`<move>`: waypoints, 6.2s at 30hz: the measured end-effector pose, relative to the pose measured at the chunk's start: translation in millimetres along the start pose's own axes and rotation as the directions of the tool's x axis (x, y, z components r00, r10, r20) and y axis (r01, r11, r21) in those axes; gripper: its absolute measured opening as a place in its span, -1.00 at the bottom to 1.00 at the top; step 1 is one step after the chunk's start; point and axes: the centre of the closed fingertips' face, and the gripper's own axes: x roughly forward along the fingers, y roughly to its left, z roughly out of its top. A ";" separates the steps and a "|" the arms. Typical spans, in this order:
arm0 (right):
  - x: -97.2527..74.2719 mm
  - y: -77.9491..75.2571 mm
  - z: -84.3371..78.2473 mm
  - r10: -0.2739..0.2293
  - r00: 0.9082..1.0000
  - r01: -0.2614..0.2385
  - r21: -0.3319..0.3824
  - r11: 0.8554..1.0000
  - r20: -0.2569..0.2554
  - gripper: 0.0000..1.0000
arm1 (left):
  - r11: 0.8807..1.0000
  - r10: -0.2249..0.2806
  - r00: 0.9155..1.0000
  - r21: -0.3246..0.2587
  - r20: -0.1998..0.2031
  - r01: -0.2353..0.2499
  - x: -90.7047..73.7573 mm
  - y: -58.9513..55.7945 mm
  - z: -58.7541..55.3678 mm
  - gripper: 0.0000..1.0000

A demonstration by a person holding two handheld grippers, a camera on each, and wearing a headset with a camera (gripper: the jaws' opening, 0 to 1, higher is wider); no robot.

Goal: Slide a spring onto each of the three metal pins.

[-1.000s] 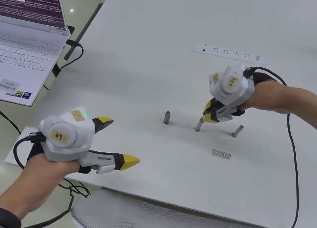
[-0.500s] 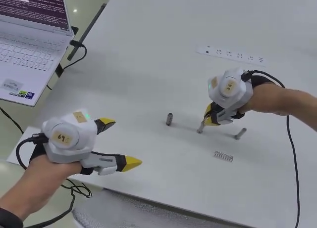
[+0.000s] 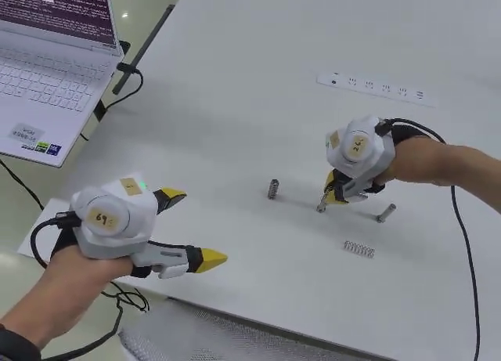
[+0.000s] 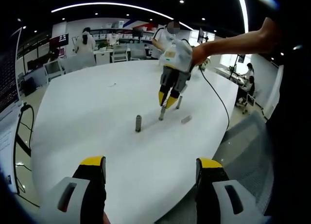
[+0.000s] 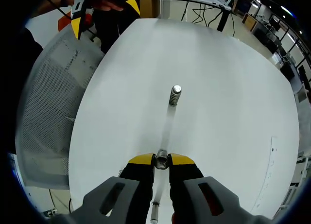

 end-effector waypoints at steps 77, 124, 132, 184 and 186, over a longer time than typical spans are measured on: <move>-16.7 -3.9 -1.5 -0.050 0.998 0.049 0.042 0.998 0.037 -0.41 | 1.000 0.002 1.000 0.004 0.001 -0.002 0.3 3.7 4.7 0.45; -87.2 3.8 -14.2 -0.372 0.865 0.166 0.508 0.845 0.336 -0.28 | 0.999 -0.014 1.000 0.043 0.011 0.013 7.4 -4.9 23.6 0.44; -100.1 12.6 -31.0 -0.417 0.846 0.184 0.551 0.814 0.333 -0.22 | 0.998 -0.024 1.000 0.055 0.010 0.024 10.6 -9.7 30.4 0.44; -115.7 138.5 -91.9 -0.578 0.750 0.109 0.803 0.586 0.320 0.44 | 0.997 -0.056 0.998 0.052 0.022 0.055 20.9 -20.0 39.9 0.48; -117.0 139.3 -92.3 -0.586 0.744 0.105 0.809 0.578 0.321 0.46 | 0.997 -0.056 0.998 0.052 0.022 0.054 21.0 -20.7 40.4 0.48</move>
